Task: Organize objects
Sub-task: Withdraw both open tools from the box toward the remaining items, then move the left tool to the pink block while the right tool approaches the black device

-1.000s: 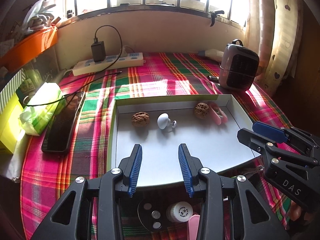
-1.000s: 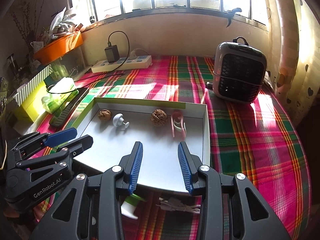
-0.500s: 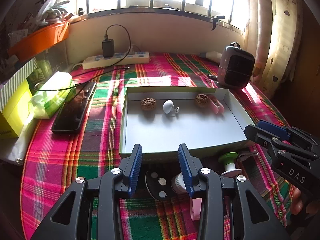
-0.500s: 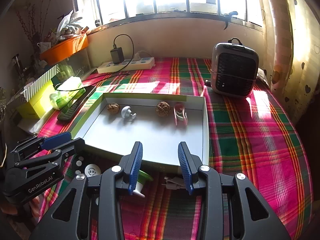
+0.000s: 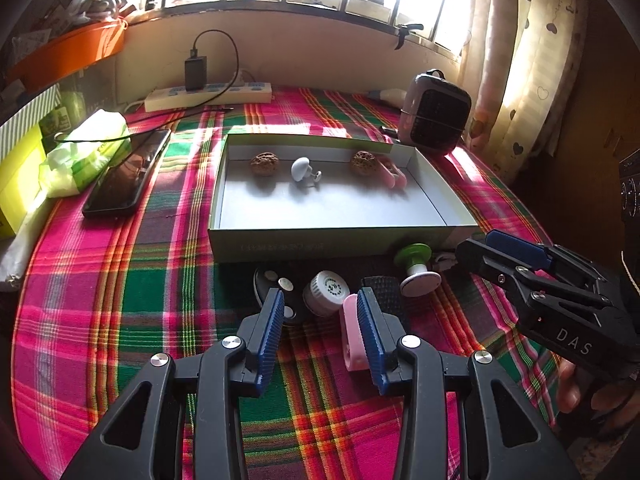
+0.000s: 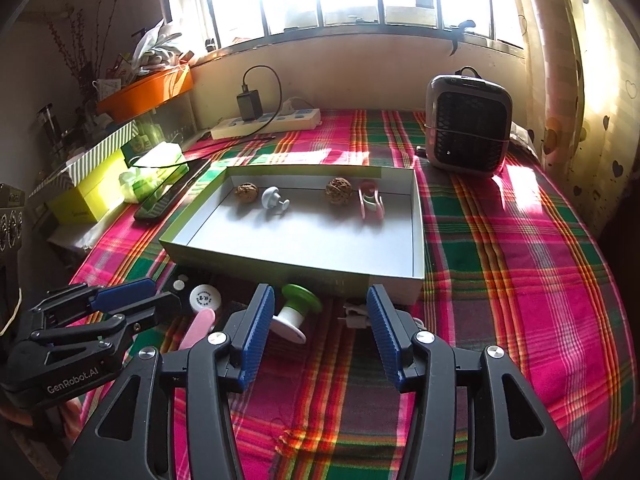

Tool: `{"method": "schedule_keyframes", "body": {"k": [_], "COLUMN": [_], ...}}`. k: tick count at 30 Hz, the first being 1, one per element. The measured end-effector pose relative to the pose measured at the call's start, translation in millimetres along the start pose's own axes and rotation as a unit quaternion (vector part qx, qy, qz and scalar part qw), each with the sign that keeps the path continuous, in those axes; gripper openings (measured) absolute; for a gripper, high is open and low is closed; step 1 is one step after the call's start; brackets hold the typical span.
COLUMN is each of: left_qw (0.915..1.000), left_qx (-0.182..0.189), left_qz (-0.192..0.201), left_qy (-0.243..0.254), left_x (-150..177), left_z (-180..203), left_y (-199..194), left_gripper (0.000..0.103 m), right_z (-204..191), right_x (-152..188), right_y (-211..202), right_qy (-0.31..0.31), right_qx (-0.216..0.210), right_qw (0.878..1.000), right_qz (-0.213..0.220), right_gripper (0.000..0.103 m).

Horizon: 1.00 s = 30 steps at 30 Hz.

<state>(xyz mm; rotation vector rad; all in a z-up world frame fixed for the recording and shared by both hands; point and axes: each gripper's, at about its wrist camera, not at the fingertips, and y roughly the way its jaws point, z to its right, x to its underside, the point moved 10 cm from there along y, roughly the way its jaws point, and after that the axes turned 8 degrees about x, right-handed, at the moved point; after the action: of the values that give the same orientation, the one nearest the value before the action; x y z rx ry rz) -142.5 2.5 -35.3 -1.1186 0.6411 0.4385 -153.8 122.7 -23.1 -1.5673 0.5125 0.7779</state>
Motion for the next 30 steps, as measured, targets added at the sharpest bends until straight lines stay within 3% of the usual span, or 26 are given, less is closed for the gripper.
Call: {"method": "schedule_keyframes", "body": {"k": [13,30], "left_qw": [0.9992,0.9987], "left_qx": [0.025,0.041], "left_qz": [-0.031,-0.026], "left_qy": [-0.003,-0.018], "left_x": [21,26], "left_z": [14,3], "left_y": [17,15], "left_gripper": [0.036,0.036], "right_z": [-3,-12], "right_x": [12,26], "right_y": [-7,-7], "right_qy": [0.005,0.006], "right_qx": [-0.007,-0.007], "right_qw": [1.000,1.000], "right_qz": [0.000,-0.012], "right_gripper": [0.050,0.050]}}
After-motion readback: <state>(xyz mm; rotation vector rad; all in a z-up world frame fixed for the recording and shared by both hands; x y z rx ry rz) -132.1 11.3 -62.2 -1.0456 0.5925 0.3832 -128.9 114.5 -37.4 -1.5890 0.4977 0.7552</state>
